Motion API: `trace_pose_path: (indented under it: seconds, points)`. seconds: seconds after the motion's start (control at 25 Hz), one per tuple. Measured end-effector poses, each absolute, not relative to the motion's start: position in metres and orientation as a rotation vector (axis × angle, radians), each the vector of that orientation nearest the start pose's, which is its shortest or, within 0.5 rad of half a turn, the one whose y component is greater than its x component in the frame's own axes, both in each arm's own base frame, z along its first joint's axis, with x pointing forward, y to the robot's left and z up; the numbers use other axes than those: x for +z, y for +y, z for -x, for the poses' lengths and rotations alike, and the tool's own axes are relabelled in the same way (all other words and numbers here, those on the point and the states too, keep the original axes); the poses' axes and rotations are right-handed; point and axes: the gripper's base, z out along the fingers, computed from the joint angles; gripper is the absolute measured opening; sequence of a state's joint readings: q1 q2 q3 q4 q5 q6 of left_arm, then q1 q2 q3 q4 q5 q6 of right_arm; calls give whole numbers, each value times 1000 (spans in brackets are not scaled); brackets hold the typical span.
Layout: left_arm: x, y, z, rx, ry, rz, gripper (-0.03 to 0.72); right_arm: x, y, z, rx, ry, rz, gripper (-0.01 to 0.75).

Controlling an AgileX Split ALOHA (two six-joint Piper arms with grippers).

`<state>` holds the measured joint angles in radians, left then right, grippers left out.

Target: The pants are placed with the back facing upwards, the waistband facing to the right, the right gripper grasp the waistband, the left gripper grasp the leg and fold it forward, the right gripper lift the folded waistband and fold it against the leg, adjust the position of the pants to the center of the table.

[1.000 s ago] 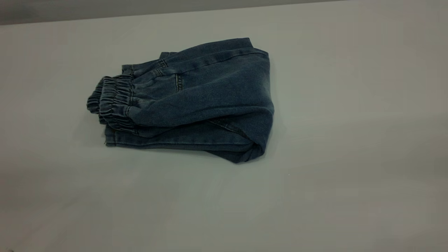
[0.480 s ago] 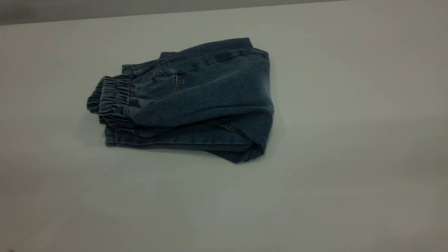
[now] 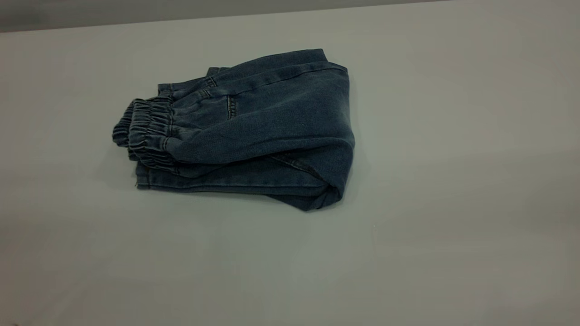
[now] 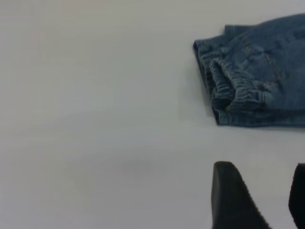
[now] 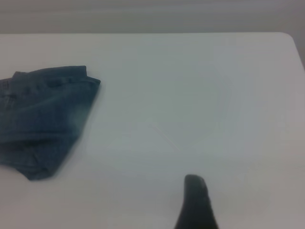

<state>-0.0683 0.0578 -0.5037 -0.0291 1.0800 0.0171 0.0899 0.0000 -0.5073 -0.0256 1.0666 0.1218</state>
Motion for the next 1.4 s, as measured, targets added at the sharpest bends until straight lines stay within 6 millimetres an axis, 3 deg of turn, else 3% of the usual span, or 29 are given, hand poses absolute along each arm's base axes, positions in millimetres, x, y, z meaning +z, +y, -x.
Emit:
trace_pose_path:
  seconds: [0.28,1.4]
  points:
    - [277,-2,7,-67,2056,-90,300,279,-3,6,102,2043,-34,446]
    - [277,-2,6,-70,2058,-94,299,279,-3,6,102,2043,-34,446]
